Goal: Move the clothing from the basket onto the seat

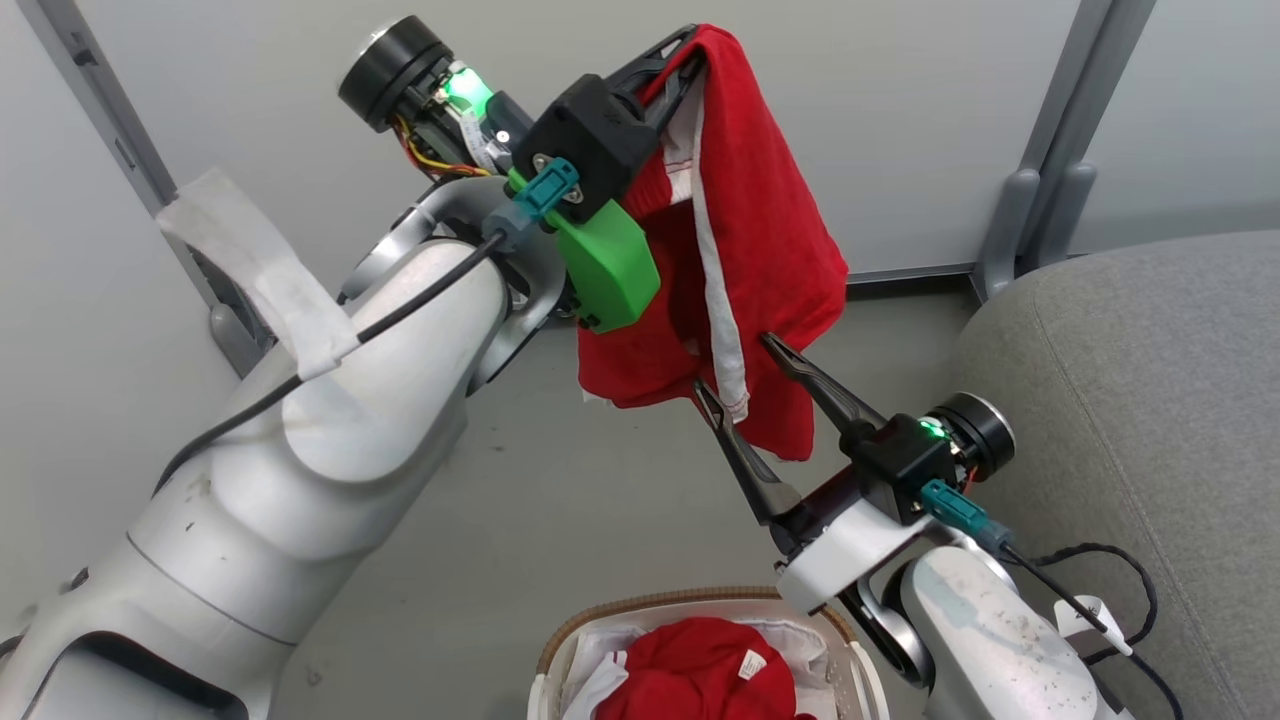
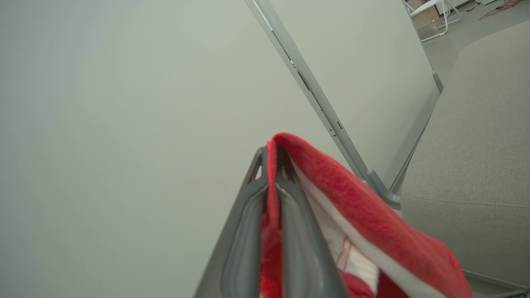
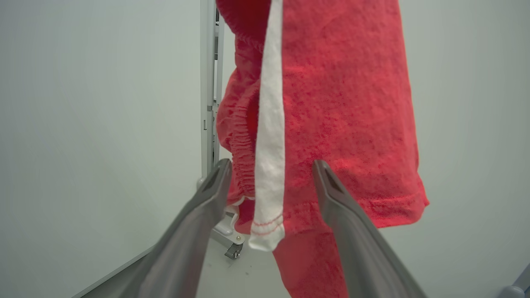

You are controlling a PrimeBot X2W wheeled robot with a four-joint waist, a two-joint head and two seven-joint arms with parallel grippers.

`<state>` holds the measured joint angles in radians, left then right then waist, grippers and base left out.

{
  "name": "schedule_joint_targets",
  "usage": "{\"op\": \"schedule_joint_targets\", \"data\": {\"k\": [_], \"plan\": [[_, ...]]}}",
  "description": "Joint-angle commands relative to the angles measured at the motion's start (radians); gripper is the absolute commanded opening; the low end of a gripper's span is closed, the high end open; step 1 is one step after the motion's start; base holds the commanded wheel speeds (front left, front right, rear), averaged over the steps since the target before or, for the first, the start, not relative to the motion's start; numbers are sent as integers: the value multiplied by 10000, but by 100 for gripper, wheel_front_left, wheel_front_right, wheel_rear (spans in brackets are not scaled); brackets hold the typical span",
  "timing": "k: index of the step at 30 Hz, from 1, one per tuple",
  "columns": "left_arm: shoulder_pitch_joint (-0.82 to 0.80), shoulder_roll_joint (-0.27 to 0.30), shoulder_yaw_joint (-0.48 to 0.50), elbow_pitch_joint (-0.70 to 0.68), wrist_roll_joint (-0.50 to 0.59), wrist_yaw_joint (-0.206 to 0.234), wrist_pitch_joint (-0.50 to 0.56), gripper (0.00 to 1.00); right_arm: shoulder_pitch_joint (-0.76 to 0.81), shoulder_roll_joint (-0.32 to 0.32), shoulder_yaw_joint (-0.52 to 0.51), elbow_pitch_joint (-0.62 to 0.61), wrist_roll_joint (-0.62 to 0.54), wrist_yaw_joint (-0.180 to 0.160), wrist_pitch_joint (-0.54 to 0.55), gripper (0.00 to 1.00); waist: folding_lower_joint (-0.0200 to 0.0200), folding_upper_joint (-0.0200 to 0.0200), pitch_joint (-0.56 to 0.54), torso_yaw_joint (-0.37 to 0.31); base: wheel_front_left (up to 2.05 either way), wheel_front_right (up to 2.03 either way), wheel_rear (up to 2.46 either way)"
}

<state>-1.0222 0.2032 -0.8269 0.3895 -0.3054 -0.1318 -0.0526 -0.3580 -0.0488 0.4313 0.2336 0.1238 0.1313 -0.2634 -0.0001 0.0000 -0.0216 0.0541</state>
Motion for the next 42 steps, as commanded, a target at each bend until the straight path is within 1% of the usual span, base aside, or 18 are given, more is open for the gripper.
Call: {"op": "schedule_joint_targets", "data": {"k": [1,9,13,18,22,23,24,26,31,32,35,36,37,42], "plan": [[-180,-114,-57,23,-44,25,36,0,-83,-35,-106,57,-108,-10,-21,100,1,0,-38,128,0,0,0],[-157,-571,-325,-38,-269,25,76,0,-447,-33,-864,321,-581,-10,-21,100,1,0,-32,345,0,0,0],[-83,-648,-396,-153,-350,25,52,0,-774,-33,-1343,454,-830,-10,-21,100,1,0,0,420,0,0,0],[199,-582,-464,-371,-462,25,-72,0,-1193,-32,-1860,793,-1173,-10,-21,100,1,0,36,475,0,0,0],[405,-405,-447,-499,-594,51,-205,0,-1450,-33,-1751,1256,-1259,-10,-21,100,1,0,67,467,0,0,0],[476,-362,-430,-506,-627,78,-223,0,-1532,-41,-1725,1368,-1239,-10,-21,52,1,0,71,457,0,0,0],[597,-329,-403,-499,-678,98,-254,0,-1622,-39,-1695,1524,-1255,-10,-21,26,1,0,78,445,0,0,0],[794,-240,-351,-494,-800,153,-306,0,-1740,-38,-1751,1680,-1188,-10,-21,0,1,0,100,423,0,0,0],[1434,36,-185,-478,-1056,309,-795,0,-1860,-35,-1834,1835,-1139,-10,-21,0,1,0,159,338,0,0,0],[1601,91,-138,-451,-1092,366,-952,15,-1879,-35,-1854,1852,-1139,-10,-21,0,1,0,170,323,0,0,0],[2112,175,-31,-329,-1271,499,-1331,49,-1914,-35,-1945,1905,-1111,-10,-21,0,1,0,186,297,0,0,0],[2316,184,26,-264,-1369,568,-1491,87,-1934,-33,-2003,1923,-1109,-10,-21,0,1,0,194,288,0,0,0],[2491,182,63,-204,-1434,600,-1599,100,-1952,-35,-2055,1940,-1115,-10,-21,0,1,0,198,279,0,0,0],[3528,98,475,-122,-1664,820,-2073,100,-2125,-35,-2442,1954,-1208,-10,-21,0,1,0,236,243,0,0,0]]}}
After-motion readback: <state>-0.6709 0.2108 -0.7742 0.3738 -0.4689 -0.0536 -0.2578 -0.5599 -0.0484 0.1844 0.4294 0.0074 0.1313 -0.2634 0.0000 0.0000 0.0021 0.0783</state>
